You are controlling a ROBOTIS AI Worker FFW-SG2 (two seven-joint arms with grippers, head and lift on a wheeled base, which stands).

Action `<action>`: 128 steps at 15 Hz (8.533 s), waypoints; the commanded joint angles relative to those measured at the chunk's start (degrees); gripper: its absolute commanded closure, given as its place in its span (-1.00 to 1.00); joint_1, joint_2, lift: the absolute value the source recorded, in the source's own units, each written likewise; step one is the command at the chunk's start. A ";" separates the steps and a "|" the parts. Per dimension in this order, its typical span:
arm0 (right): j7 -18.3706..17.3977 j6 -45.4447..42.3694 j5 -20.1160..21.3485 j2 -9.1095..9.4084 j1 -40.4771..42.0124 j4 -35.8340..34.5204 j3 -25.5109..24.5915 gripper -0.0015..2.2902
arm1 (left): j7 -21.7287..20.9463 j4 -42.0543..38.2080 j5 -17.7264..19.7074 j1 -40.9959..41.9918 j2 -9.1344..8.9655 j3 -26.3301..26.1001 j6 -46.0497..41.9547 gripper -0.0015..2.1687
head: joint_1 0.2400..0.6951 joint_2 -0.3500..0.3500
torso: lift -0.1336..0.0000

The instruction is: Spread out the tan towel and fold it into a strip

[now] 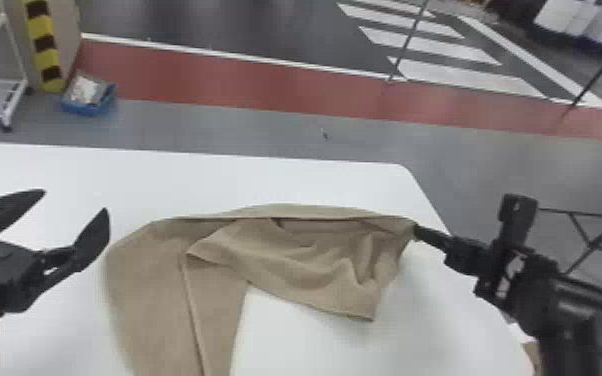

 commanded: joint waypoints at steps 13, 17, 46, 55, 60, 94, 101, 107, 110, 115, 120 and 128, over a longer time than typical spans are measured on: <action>0.24 0.50 -0.07 0.17 2.90 -3.98 -0.42 0.50 | -8.55 10.65 1.70 -8.00 -2.95 -1.38 18.59 -0.63 | 1.00 -1.00 | -0.86; 0.33 0.32 -0.51 0.17 2.99 -4.94 -0.78 0.50 | -8.47 11.09 0.91 -8.71 -3.39 -1.82 18.59 -0.59 | 1.00 -1.00 | -0.86; -0.29 -3.19 -11.14 -2.21 -14.41 -2.31 2.56 0.50 | 2.17 10.12 8.91 -28.22 -0.49 4.24 8.75 0.71 | 0.31 -0.75 | -0.86; 6.04 -13.57 -13.25 -6.78 -13.27 7.27 5.90 0.50 | -0.12 20.84 7.59 -29.62 -1.19 -0.77 -4.43 0.71 | -0.50 -0.51 | -0.86; 13.51 -15.85 -15.80 -5.02 7.03 -2.40 -2.53 0.50 | -1.70 15.40 -2.34 -8.62 -1.01 -0.50 -9.18 0.71 | 0.53 -0.70 | -0.86; 18.87 -23.76 -14.13 0.34 13.45 3.85 -10.62 0.50 | -6.18 8.63 -14.73 -5.89 -0.49 -9.12 12.62 -0.49 | 1.00 -1.00 | -0.86; 18.96 -23.76 -14.30 0.34 13.36 4.28 -11.41 0.50 | -5.39 8.54 -14.65 -6.69 -0.58 -7.97 15.43 -0.34 | 1.00 -1.00 | -0.86; 18.96 -23.58 -14.48 0.34 13.27 4.20 -12.20 0.50 | -5.39 7.40 -14.47 -6.51 -0.22 -7.18 17.89 -0.32 | 1.00 -1.00 | -0.86; 19.13 -23.41 -14.74 0.17 13.27 4.20 -12.82 0.50 | -5.39 6.08 -13.50 -6.51 0.13 -6.30 17.36 -0.33 | 1.00 -1.00 | -0.86; 19.75 -23.06 -14.83 0.25 13.45 4.02 -13.96 0.50 | -6.62 6.08 -14.03 -8.79 0.30 -7.10 18.42 -0.33 | 1.00 -1.00 | -0.86; 20.28 -22.88 -15.18 0.34 13.45 4.11 -14.75 0.50 | -7.85 6.34 -15.26 -9.94 0.48 -7.45 22.46 -0.34 | 1.00 -1.00 | -0.86; 20.54 -23.23 -15.36 0.61 13.45 4.28 -15.28 0.50 | -10.40 5.38 -16.76 -10.20 0.92 -7.01 30.72 -0.33 | 1.00 -1.00 | -0.86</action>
